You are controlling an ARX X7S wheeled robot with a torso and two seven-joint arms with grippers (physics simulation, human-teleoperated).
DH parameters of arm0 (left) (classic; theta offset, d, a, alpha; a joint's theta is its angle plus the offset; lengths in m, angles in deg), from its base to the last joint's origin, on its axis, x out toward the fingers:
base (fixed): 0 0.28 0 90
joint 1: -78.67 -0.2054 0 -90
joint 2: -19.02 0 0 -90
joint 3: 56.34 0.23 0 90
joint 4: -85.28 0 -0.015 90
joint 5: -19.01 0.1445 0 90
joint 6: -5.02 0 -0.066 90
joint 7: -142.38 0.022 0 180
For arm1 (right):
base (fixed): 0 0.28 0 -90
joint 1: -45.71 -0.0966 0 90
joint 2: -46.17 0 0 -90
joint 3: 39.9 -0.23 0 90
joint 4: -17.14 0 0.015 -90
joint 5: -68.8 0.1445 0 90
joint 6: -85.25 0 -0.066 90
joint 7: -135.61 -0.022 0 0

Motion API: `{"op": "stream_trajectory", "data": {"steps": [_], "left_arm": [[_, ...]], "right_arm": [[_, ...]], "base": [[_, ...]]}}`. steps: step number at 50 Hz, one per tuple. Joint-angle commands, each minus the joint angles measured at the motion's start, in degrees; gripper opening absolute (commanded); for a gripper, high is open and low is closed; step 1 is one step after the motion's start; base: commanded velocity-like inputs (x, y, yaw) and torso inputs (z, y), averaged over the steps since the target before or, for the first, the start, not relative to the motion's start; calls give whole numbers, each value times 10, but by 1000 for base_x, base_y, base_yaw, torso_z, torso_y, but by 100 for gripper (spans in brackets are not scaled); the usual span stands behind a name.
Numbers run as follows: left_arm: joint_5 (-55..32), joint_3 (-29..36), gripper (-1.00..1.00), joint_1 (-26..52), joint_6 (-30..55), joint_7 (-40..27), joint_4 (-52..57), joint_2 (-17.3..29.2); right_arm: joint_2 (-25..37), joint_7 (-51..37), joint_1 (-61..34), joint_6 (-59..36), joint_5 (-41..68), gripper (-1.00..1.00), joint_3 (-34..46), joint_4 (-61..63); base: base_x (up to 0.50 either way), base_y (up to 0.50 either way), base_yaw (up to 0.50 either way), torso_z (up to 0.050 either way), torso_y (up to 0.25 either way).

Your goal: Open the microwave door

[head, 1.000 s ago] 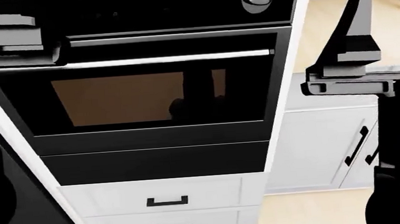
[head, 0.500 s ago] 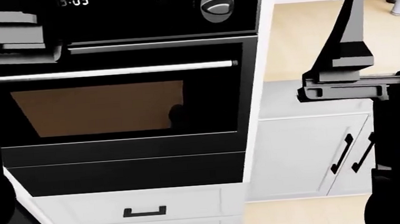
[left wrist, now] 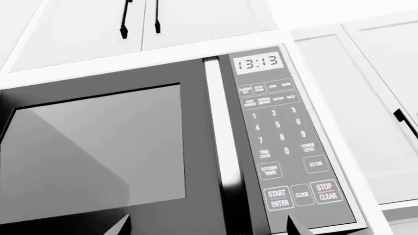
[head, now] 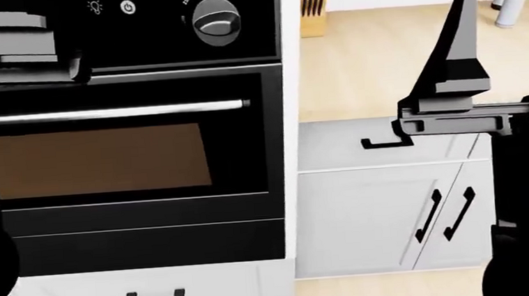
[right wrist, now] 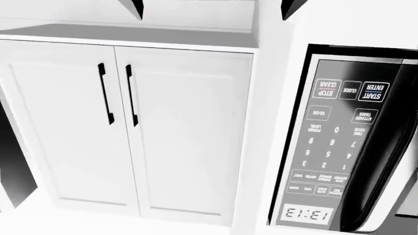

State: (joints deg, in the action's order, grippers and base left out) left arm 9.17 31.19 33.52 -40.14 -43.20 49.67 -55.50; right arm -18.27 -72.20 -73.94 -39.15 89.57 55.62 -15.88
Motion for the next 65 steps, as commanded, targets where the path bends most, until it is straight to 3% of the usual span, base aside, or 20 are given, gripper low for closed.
{"op": "stream_trajectory", "data": {"steps": [1, 10, 18, 23, 47, 65], "left_arm": [[-4, 1, 100, 8, 6, -4, 1, 3], [-19, -9, 100, 24, 21, -6, -18, -4], [-86, -21, 100, 198, 194, -8, -74, -29], [-99, 3, 100, 286, 234, -4, -141, -42], [-20, 135, 100, 494, 48, 32, -550, -50], [17, 165, 100, 545, -63, 33, -731, -55]], "right_arm": [[12, -8, -1, 5, 4, 100, 13, -4], [18, -20, 6, 9, 7, 100, 12, -2], [19, -23, 12, 18, 8, 100, 14, -3], [22, -26, 12, 17, 15, 100, 9, 1], [27, -28, 10, 31, 28, 100, 7, -9], [33, -35, 1, 24, 32, 100, 12, -8]], "base": [[500, -78, 0, 0, 0], [185, -26, 0, 0, 0], [0, 0, 0, 0, 0], [0, 0, 0, 0, 0], [0, 0, 0, 0, 0], [0, 0, 0, 0, 0]]}}
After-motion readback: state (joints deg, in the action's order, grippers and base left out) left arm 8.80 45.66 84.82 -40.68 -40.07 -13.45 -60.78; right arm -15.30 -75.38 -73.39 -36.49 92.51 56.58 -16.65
